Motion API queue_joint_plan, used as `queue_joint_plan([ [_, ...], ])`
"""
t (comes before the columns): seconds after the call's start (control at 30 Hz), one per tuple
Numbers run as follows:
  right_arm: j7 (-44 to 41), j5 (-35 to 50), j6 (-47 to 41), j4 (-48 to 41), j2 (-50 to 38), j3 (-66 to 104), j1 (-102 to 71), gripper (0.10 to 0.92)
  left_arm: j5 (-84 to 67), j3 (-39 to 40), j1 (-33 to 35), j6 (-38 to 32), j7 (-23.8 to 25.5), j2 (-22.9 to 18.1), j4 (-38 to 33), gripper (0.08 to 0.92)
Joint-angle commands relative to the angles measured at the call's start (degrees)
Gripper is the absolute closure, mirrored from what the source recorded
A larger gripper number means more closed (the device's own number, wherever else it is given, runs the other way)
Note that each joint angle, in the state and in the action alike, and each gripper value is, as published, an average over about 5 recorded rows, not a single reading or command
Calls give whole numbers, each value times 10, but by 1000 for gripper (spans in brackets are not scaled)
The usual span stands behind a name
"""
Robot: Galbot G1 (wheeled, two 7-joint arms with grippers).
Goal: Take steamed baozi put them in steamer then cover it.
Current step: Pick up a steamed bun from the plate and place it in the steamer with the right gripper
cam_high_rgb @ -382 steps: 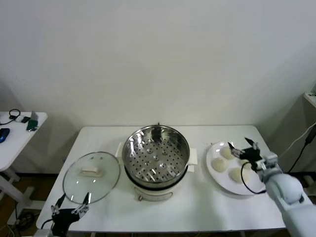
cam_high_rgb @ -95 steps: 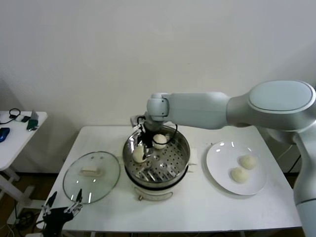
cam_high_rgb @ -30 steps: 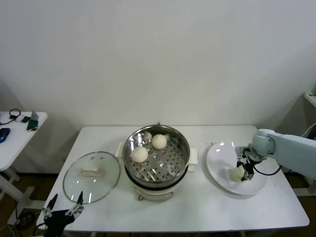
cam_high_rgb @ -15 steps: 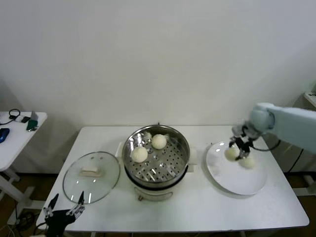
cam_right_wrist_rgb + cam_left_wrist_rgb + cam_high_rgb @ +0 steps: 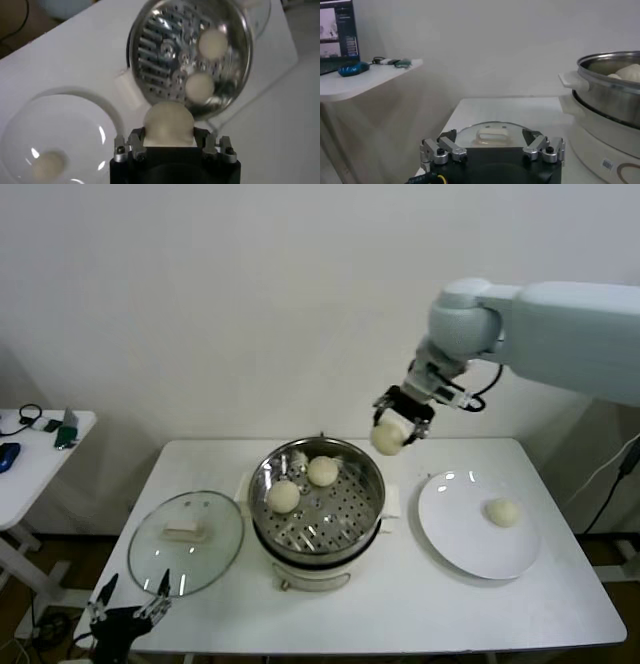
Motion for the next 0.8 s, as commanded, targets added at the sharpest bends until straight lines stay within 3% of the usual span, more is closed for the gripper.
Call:
queue_joint_plan([
  [0.03, 12, -89, 37, 77, 134, 41, -53, 372, -1, -2, 0, 1, 0, -1, -1, 177],
  [0.8, 29, -187, -4, -40, 198, 24, -234, 372, -3, -7, 1, -4, -1, -7, 10, 177],
])
